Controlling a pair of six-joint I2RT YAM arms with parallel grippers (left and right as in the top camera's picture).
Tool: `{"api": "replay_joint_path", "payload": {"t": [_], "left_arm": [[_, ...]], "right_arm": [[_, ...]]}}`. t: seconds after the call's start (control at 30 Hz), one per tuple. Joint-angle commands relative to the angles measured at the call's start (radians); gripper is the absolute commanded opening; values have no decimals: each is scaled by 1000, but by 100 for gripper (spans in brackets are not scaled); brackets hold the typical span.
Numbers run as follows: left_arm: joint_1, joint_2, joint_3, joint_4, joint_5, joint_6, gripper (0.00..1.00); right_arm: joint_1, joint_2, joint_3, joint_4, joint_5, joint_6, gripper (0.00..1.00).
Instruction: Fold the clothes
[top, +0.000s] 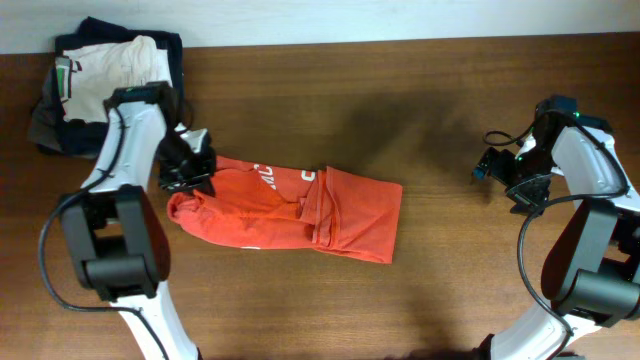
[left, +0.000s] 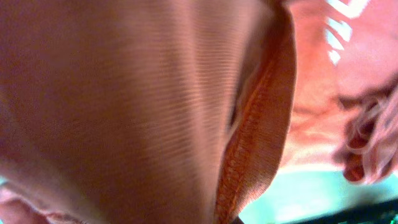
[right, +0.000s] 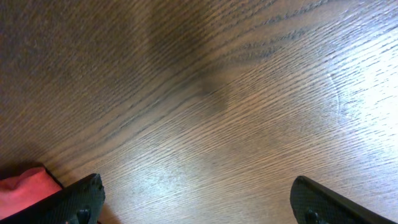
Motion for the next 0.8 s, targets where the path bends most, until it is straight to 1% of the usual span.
{"api": "replay_joint_path", "payload": {"t": [0.0,0.03,0.1,0.13,0.17,0.23,0.27,0.3,0.4,0.5,0.57,0.63,0.67,0.7,0.77], "left_arm": [[-172,-8,51,-37,-14,-38,1],[-227,-8,52,-40,-14,-45,1],[-392,-8,65,-25,-17,-55,0],[-467,-8,111,-36,-90,-103,1],[-509,-8,170,-64,-143,-117,0],[-565,-8,314,-130,-142,-117,0],[-580,-8,345,-136,-137,-117,0],[-623,-3,359,-111,-88,-117,0],[-677,38,357,-92,-66,-117,1],[-743,137,357,10,-4,-124,1],[-769,191,357,68,-5,-166,1],[-782,219,357,119,-5,-166,2],[-781,220,357,136,-5,-166,12],[-781,220,357,137,-5,-166,18],[-781,220,376,118,14,-165,35]], "right_arm": [[-3,-1,17,1,12,6,99],[-3,-1,17,1,12,6,99],[-3,-1,17,1,12,6,98],[-3,-1,17,1,13,6,99],[-3,-1,17,1,13,6,99],[-3,-1,17,1,13,6,99],[-3,-1,17,1,13,6,98],[-3,-1,17,1,12,6,98],[-3,-1,17,1,12,6,99],[-3,-1,17,1,12,6,99],[-3,-1,17,1,12,6,99],[-3,-1,17,1,12,6,99],[-3,-1,17,1,13,6,99],[-3,-1,17,1,13,6,99],[-3,-1,17,1,12,6,99]]}}
